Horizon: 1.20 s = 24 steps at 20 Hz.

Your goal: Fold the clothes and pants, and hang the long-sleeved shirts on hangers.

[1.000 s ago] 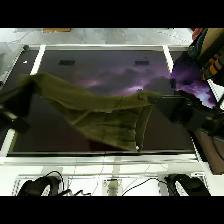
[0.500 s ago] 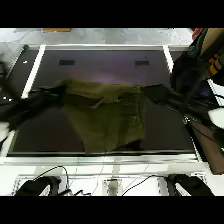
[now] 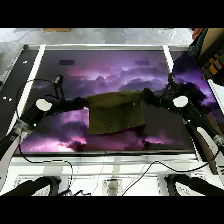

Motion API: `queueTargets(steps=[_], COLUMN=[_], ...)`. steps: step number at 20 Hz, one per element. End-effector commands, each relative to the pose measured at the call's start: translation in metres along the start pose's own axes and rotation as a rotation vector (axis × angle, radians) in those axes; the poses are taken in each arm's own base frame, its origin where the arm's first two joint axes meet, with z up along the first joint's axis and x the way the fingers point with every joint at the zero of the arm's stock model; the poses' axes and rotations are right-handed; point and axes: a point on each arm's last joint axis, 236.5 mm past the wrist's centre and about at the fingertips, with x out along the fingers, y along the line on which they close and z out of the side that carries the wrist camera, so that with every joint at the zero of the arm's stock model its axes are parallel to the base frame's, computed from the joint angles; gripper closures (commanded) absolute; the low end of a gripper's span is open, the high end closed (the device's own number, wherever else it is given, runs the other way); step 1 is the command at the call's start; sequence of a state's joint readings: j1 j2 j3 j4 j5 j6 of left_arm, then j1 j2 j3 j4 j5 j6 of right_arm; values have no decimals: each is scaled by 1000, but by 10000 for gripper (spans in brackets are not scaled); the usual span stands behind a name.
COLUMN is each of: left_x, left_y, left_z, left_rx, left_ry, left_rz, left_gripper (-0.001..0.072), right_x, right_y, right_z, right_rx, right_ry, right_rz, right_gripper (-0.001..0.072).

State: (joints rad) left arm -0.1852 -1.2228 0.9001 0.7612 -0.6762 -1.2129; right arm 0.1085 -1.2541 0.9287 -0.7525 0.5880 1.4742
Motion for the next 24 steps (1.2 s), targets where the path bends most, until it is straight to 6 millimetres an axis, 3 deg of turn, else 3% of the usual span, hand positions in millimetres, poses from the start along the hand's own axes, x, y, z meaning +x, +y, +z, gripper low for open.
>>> queueTargets(steps=[1,3,5,6,7,8,9,12,14,17,19,22,23,24], left_x=[1,-2,-1,2,3,2,2,0,-3,-10,-11,-11,-11,-11], left_y=[-25,-26,-11,-10,-12,-13,-12,-8,1,14,17,16,15,15], left_z=[-83,-120,-138,-139,-138,-138,-137,-133,-125,-113,-109,-108,-108,-108], left_rx=[-6,39,95,90,79,77,74,53,27,-12,-30,-37,-41,-42], left_ry=[346,498,572,573,571,569,569,560,542,510,497,493,491,491], left_rz=[-108,-111,-62,-59,-68,-71,-69,-62,-53,-38,-39,-45,-49,-50], left_gripper=[700,700,700,691,560,263,103,105,105,106,106,107,107,107], right_x=[-19,-40,-53,-52,-51,-50,-48,-51,-61,-83,-82,-63,-53,-42], right_y=[-66,-87,-90,-91,-92,-93,-97,-124,-142,-165,-171,-125,-121,-123], right_z=[-68,-96,-117,-117,-114,-111,-106,-76,-38,13,9,-29,-36,-41], right_rx=[-141,-155,-157,-183,-200,-217,-233,-344,-384,-242,-82,49,80,86], right_ry=[352,506,615,616,601,593,572,500,415,297,329,508,535,547], right_rz=[-186,-248,-259,-256,-257,-260,-274,-383,-468,-492,-376,27,76,72], right_gripper=[666,666,660,478,73,22,22,27,33,74,75,100,79,8])
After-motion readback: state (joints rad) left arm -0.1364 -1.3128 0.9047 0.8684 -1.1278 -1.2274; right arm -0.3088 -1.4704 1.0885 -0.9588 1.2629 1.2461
